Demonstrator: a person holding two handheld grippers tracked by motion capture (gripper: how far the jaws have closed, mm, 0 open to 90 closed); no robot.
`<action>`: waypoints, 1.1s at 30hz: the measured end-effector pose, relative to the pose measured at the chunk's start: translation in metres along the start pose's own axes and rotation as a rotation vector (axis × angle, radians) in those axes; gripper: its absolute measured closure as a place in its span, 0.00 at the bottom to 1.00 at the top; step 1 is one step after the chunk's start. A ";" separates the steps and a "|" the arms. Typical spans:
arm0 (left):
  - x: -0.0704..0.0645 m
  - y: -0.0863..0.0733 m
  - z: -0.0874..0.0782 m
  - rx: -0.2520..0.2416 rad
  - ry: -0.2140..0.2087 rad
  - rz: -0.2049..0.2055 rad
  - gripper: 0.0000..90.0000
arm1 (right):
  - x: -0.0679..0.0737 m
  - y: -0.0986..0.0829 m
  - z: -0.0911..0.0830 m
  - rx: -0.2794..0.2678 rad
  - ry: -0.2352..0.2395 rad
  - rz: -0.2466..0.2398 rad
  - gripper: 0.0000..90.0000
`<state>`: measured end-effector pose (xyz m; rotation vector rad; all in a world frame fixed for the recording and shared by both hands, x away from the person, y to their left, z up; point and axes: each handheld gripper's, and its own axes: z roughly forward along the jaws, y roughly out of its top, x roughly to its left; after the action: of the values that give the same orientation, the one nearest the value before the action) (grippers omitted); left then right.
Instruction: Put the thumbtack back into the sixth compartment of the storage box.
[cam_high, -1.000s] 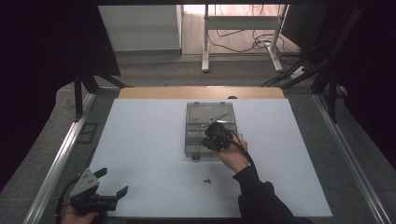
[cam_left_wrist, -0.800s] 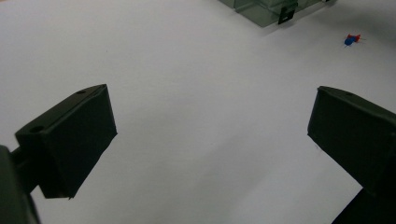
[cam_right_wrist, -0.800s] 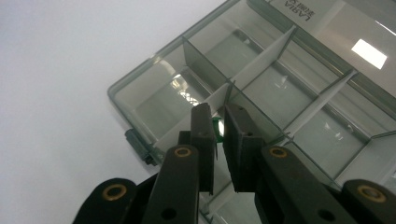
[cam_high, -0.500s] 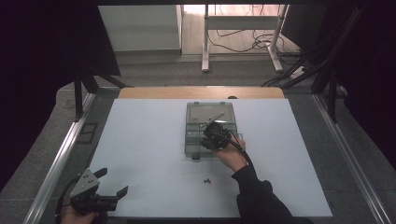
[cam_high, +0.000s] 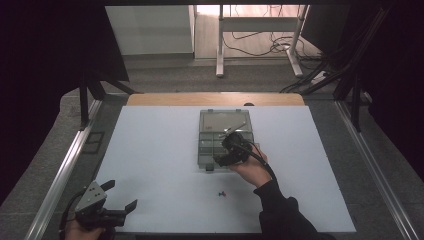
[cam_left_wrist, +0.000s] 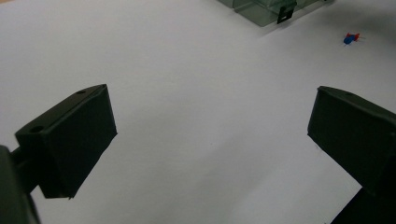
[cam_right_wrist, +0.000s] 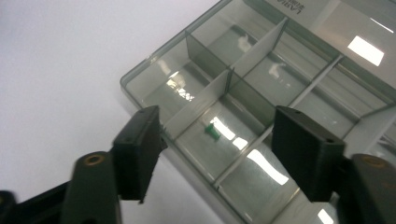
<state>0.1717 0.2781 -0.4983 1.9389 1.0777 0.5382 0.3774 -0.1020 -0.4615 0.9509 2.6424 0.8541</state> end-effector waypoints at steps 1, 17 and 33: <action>0.000 0.000 0.000 0.000 0.000 0.000 0.02 | 0.001 -0.001 -0.001 0.001 -0.001 -0.004 0.33; 0.000 0.000 0.000 0.004 0.000 0.009 0.02 | 0.014 -0.019 -0.017 0.009 -0.005 -0.030 0.00; -0.001 0.000 0.000 0.005 -0.001 0.015 0.02 | 0.033 -0.046 -0.019 0.109 0.015 -0.048 0.36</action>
<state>0.1712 0.2771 -0.4979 1.9529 1.0655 0.5438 0.3212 -0.1187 -0.4728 0.9047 2.7371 0.7162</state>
